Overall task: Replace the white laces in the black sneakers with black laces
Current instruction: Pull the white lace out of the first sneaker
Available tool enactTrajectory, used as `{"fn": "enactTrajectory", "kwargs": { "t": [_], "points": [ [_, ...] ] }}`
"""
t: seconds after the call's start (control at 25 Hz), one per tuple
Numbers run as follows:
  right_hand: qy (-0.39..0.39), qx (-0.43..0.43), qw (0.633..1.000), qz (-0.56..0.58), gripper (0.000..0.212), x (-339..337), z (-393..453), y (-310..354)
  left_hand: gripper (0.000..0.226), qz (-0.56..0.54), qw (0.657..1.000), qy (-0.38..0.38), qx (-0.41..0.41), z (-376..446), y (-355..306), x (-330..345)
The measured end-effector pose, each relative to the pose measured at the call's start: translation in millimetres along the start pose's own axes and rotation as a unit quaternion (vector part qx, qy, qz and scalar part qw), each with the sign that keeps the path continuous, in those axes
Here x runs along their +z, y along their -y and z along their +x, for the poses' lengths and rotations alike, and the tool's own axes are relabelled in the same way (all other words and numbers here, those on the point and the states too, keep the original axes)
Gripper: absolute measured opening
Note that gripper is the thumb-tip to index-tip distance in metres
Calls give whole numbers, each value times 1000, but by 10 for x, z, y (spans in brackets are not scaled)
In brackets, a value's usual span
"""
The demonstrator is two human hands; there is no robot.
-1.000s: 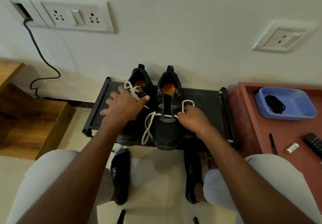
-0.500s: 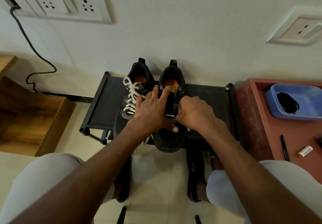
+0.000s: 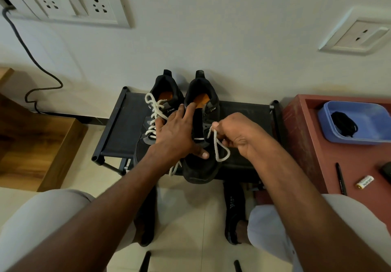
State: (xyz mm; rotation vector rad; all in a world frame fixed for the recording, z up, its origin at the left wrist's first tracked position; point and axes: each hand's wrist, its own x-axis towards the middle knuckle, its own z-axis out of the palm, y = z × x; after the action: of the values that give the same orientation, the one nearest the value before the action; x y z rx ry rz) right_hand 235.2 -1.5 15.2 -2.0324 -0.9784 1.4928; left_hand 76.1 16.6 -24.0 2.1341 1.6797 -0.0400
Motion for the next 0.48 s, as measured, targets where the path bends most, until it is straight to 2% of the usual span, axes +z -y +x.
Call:
{"fn": "enactTrajectory", "kwargs": {
  "t": [0.04,0.08,0.12,0.16,0.2,0.24,0.28,0.32,0.36,0.4,0.44,0.48],
  "points": [
    [1,3,996,91,19,-77,-22,38,145,-1,1000,-1,1,-1,3,4],
    [10,-6,977,214,23,-188,-48,81,145,-2,1000,-3,3,-7,9,8],
    [28,-28,935,352,26,-334,-71,122,145,-1,1000,-4,4,-10,10,8],
    [55,-63,875,477,27,-484,-93,163,145,0,1000,-6,4,-7,7,9],
    [85,-104,818,560,26,-589,-113,201,146,1,1000,-6,4,-6,-1,12],
    [102,-143,793,583,25,-623,-131,224,146,5,1000,-4,4,-5,-10,14],
    [85,-169,819,541,24,-600,-142,230,147,10,1000,-2,4,-3,-29,19],
    [33,-190,885,424,23,-529,-133,215,147,17,1000,0,5,4,-44,23],
    [-28,-213,947,238,23,-435,-120,186,148,23,1000,1,4,9,-54,28],
    [-68,-234,969,30,21,-336,-99,147,148,27,1000,2,3,12,-57,29],
    [-70,-237,958,-148,19,-242,-64,95,147,28,1000,2,3,15,-50,29],
    [-45,-213,935,-280,24,-163,-30,35,146,28,1000,2,3,19,-41,29]
  ]
}}
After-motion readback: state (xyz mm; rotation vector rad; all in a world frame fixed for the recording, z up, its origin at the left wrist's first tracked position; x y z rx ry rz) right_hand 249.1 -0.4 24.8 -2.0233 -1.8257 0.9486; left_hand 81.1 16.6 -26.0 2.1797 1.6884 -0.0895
